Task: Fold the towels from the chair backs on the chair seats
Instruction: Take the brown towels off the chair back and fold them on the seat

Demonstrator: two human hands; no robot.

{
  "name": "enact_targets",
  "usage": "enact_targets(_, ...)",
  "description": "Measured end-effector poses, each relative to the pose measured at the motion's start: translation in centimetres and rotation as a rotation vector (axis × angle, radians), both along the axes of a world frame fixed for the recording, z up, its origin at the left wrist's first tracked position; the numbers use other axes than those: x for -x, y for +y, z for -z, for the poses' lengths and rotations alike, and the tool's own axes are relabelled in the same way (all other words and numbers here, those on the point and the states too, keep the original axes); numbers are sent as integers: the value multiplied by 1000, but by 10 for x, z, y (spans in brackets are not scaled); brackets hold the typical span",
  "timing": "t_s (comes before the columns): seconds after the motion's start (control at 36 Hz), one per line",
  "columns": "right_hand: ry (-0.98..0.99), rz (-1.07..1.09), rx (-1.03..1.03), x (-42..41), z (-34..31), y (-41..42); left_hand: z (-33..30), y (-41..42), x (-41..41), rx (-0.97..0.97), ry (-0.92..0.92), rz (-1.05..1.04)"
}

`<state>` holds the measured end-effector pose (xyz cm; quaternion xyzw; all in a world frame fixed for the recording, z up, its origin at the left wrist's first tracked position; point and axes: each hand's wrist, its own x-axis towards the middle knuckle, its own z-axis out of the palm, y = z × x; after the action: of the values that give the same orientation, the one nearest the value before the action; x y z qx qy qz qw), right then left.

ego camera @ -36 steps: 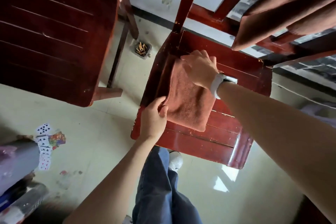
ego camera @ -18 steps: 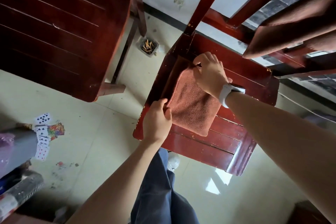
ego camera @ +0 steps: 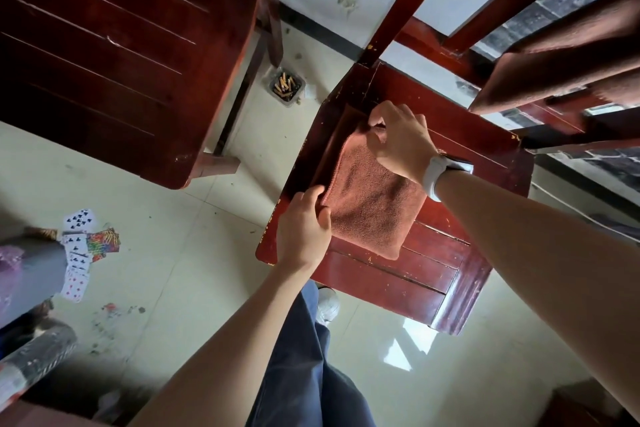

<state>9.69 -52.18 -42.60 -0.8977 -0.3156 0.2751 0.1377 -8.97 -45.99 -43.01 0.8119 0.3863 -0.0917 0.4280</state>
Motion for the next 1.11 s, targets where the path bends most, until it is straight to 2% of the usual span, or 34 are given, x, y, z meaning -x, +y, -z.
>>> enact_targets(0.19, -62, 16, 151, -6, 7, 6, 5, 1, 0, 0, 10, -36)
enact_targets(0.39, 5, 40, -19, -6, -5, 15, 1, 7, 4, -82, -69, -95)
enact_targets(0.53, 4, 7, -7, -4, -4, 28, 5, 12, 0, -70, -5, -187)
enact_targets(0.67, -50, 57, 77, -2, 9, 27, 13, 17, -5, -25, 143, -130)
enact_targets(0.78, -172, 108, -68, 6, 2, 19, 10, 21, -6, -137, 148, -101)
enact_targets(0.86, -349, 89, -145, 25, -10, -5, 3, 18, -3, -338, -41, 77)
enact_targets(0.94, -482, -87, -45, 48, -5, -36, 6, 13, -9, -416, -142, 395)
enact_targets(1.0, -493, -152, 54, 58, 5, -52, 12, 9, -17, -434, -164, 571)
enact_targets(1.11, -384, -60, 211, 62, 23, -67, 35, 5, -25, -499, -132, 773)
